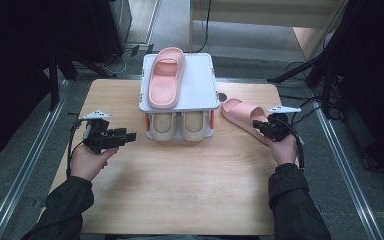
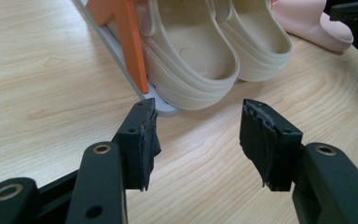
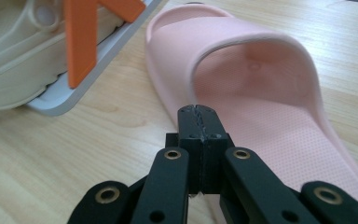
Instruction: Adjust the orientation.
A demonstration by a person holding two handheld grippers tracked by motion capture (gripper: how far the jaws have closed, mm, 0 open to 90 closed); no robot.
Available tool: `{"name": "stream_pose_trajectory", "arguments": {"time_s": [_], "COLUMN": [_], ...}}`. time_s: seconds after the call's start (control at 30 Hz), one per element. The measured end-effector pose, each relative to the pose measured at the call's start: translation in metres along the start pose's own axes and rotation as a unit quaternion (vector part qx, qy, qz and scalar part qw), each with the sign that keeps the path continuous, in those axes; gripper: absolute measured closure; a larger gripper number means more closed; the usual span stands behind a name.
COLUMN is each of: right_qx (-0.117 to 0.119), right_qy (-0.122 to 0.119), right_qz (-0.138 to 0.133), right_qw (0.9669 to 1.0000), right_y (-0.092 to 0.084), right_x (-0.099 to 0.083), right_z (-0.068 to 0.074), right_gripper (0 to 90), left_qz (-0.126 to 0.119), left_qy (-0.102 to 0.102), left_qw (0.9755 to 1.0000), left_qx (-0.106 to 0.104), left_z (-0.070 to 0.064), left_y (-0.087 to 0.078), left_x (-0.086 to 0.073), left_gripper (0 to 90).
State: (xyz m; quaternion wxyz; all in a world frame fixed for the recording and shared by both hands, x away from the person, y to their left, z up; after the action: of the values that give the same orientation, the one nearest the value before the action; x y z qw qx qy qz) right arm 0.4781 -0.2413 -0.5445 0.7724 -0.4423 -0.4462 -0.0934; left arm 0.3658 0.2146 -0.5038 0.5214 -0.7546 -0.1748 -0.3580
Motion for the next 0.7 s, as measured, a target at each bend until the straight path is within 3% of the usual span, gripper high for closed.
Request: {"name": "stream_pose_trajectory", "arguments": {"time_s": [0.17,0.37,0.57,0.7], "right_qx": [-0.008,0.001,0.017,0.044], "right_qy": [0.006,0.012,0.015,0.022], "right_qz": [0.003,0.008,0.013,0.01], "right_qw": [0.9999,0.9999,0.9997,0.9987], "right_y": [0.008,0.016,0.021,0.025], "right_x": [0.002,0.003,0.004,0.005], "right_z": [-0.008,-0.009,-0.001,0.006], "right_gripper": [90.0,90.0,90.0,90.0], "left_qz": [-0.002,-0.005,-0.004,-0.002], "left_qy": [-0.009,-0.013,-0.017,-0.016], "left_qw": [1.0,0.9999,0.9998,0.9998], "left_qx": [0.003,0.008,0.006,0.009], "left_z": [0.004,0.008,0.009,0.01], "left_y": [-0.003,-0.007,-0.008,-0.007], "left_x": [-0.005,-0.008,-0.01,-0.011], "left_gripper": [45.3,45.1,44.6,44.1]}}
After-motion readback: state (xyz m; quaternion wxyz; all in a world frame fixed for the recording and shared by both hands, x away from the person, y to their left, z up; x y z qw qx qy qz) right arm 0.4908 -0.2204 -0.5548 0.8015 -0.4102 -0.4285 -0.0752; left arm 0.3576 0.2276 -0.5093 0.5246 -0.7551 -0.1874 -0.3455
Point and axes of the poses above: each handheld gripper's, and its own axes: y roughly forward along the jaws, x roughly out of its top, z roughly to its left, the point moved 8 cm from there along y, roughly forward along the jaws, and after that the axes turned 10 degrees about x, right-handed, at the moved point
